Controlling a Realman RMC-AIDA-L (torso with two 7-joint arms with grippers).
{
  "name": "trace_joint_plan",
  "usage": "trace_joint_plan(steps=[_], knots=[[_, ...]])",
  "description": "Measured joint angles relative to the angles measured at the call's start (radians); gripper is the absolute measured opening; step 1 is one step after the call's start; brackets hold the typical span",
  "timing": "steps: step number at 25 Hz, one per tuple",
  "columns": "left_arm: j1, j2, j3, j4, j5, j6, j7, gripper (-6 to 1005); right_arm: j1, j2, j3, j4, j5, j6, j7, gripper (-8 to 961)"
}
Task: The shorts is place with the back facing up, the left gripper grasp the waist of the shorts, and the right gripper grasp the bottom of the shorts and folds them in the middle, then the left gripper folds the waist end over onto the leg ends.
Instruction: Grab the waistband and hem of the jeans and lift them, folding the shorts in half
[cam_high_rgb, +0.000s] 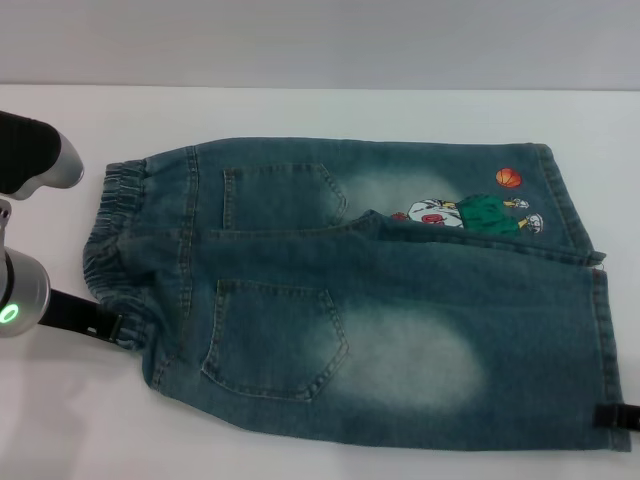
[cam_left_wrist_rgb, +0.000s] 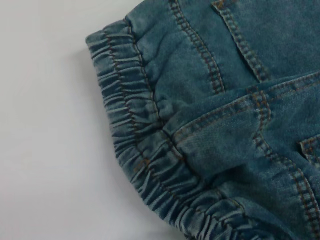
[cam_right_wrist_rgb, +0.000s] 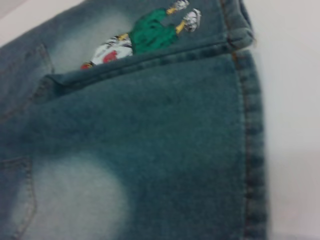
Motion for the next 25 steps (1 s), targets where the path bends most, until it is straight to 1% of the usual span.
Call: trace_joint_plan(steps=[25], knots=[[-0.005, 0.000, 0.010, 0.000, 0.000, 0.000, -0.001, 47, 0.025, 0.000, -0.037, -0.014, -0.006, -0.027, 0.003, 732]])
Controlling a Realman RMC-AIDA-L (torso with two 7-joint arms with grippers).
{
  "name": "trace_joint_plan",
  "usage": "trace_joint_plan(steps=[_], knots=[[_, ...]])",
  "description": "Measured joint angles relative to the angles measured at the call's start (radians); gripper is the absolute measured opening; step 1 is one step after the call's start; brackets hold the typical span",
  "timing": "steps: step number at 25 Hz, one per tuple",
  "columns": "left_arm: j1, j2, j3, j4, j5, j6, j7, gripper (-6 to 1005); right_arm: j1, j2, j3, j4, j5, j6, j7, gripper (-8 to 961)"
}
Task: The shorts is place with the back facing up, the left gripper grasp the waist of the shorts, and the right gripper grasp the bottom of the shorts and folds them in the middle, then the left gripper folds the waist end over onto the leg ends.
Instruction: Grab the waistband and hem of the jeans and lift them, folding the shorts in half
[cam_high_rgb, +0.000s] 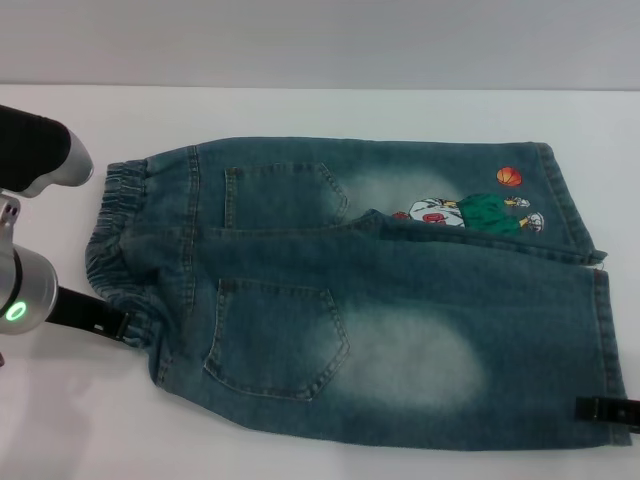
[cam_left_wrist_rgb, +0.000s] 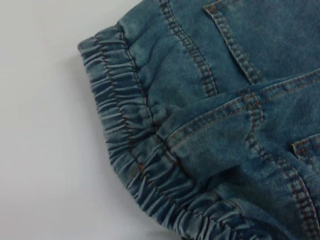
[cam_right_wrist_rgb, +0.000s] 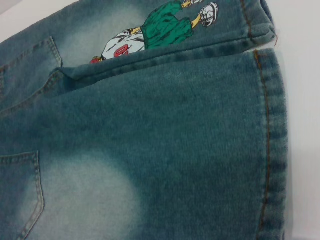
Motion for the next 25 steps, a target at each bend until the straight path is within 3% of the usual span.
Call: trace_joint_plan(steps=[12, 23, 25], knots=[[-0.008, 0.000, 0.002, 0.003, -0.002, 0.005, 0.002, 47, 0.017, -0.003, -0.008, -0.001, 0.023, -0.002, -0.060, 695], [-0.005, 0.000, 0.002, 0.003, -0.002, 0.005, 0.005, 47, 0.051, -0.004, -0.014, -0.029, 0.031, 0.009, -0.089, 241], [-0.004, 0.000, 0.002, 0.003, -0.002, 0.007, 0.004, 47, 0.051, -0.004, -0.015, -0.031, 0.035, 0.009, -0.094, 205]])
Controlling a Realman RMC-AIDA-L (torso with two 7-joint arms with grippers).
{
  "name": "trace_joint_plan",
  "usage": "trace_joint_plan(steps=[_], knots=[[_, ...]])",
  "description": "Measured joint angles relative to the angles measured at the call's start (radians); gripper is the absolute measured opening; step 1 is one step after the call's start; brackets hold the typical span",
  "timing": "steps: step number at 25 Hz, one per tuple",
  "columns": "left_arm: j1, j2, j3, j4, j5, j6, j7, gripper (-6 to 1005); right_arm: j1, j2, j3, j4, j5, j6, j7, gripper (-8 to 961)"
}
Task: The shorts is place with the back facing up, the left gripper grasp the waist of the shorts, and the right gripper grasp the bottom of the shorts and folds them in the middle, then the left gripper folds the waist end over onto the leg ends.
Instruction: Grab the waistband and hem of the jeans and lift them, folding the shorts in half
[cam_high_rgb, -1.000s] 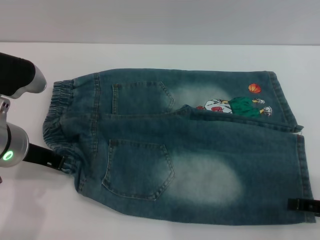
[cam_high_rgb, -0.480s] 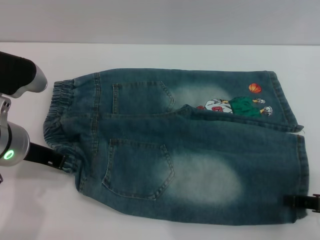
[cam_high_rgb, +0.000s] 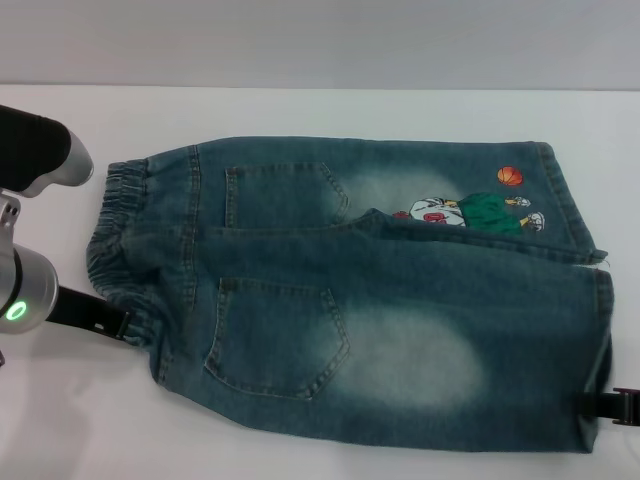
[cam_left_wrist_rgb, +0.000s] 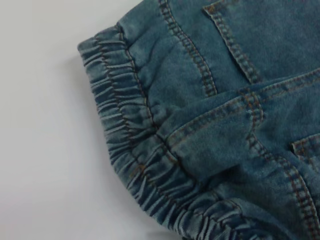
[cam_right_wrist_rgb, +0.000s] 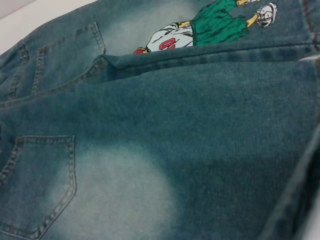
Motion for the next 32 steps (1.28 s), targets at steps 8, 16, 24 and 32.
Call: trace_joint_plan(steps=[8, 16, 24, 32], knots=[[0.006, 0.000, -0.010, 0.000, 0.000, 0.030, -0.005, 47, 0.002, 0.000, 0.007, -0.001, 0.043, 0.001, -0.020, 62], [0.007, 0.000, -0.009, 0.006, -0.003, 0.037, -0.007, 47, 0.005, -0.001, 0.017, -0.001, 0.072, -0.006, -0.037, 4], [0.023, 0.000, -0.029, 0.010, -0.013, 0.077, -0.020, 46, -0.001, 0.004, 0.107, -0.032, 0.189, -0.025, -0.136, 24], [0.053, 0.001, -0.070, 0.001, -0.056, 0.164, -0.020, 46, 0.010, 0.003, 0.156, -0.095, 0.295, -0.103, -0.252, 44]])
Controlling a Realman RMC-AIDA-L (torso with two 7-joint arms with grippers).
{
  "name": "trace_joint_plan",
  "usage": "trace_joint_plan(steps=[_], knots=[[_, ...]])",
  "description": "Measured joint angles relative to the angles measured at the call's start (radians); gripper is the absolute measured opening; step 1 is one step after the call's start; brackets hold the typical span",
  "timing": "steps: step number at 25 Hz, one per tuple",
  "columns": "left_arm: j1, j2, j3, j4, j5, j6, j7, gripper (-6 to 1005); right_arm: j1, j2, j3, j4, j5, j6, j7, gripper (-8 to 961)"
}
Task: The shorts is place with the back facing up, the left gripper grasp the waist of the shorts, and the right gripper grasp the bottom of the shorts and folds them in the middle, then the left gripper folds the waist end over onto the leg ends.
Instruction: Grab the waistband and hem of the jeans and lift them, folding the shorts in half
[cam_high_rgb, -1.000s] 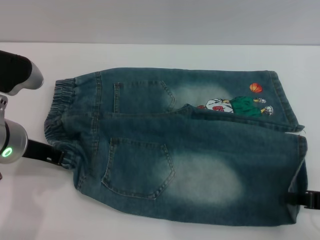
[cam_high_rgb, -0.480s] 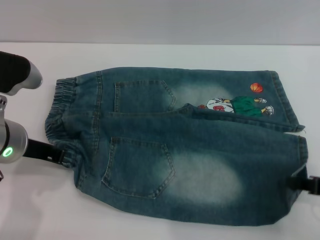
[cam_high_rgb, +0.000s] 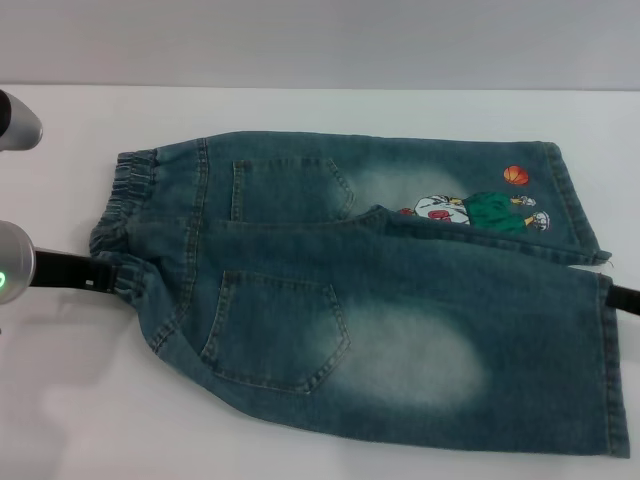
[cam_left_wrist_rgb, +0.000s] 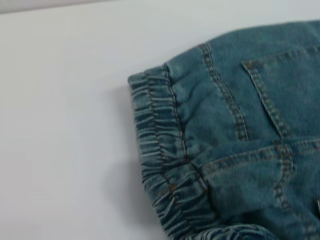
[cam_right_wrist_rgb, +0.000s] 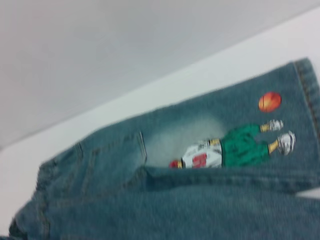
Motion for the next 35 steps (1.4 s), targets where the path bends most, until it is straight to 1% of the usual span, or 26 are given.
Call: trace_joint_plan(steps=[4, 7, 12, 16, 18, 20, 23, 26, 35], knots=[[0.001, 0.000, -0.003, 0.000, -0.012, 0.003, 0.003, 46, 0.013, -0.003, 0.012, -0.030, 0.002, 0.010, 0.022, 54], [0.002, 0.000, -0.002, -0.001, -0.018, 0.000, 0.005, 46, 0.021, -0.004, 0.017, -0.046, -0.079, 0.021, 0.100, 62], [-0.004, -0.001, 0.004, 0.007, -0.019, -0.005, 0.009, 46, 0.010, -0.002, 0.033, -0.040, -0.175, 0.027, 0.150, 74], [-0.008, -0.001, 0.014, 0.002, -0.019, -0.014, 0.006, 46, -0.002, 0.001, 0.000, -0.023, -0.207, 0.048, 0.170, 84], [-0.008, -0.001, 0.017, -0.001, -0.019, -0.019, 0.004, 46, -0.016, 0.001, -0.034, 0.008, -0.224, 0.057, 0.187, 89], [-0.009, -0.001, 0.019, -0.008, -0.019, -0.028, 0.004, 46, -0.035, 0.001, -0.069, 0.064, -0.261, 0.059, 0.220, 322], [-0.010, -0.001, 0.020, -0.011, -0.019, -0.032, 0.002, 47, -0.066, 0.002, -0.101, 0.148, -0.315, 0.060, 0.271, 427], [-0.012, -0.001, 0.021, -0.011, -0.019, -0.032, 0.001, 47, -0.090, 0.003, -0.111, 0.199, -0.342, 0.063, 0.303, 533], [-0.019, -0.001, 0.028, -0.019, -0.019, -0.044, 0.001, 46, -0.100, 0.004, -0.139, 0.196, -0.362, 0.079, 0.323, 568]])
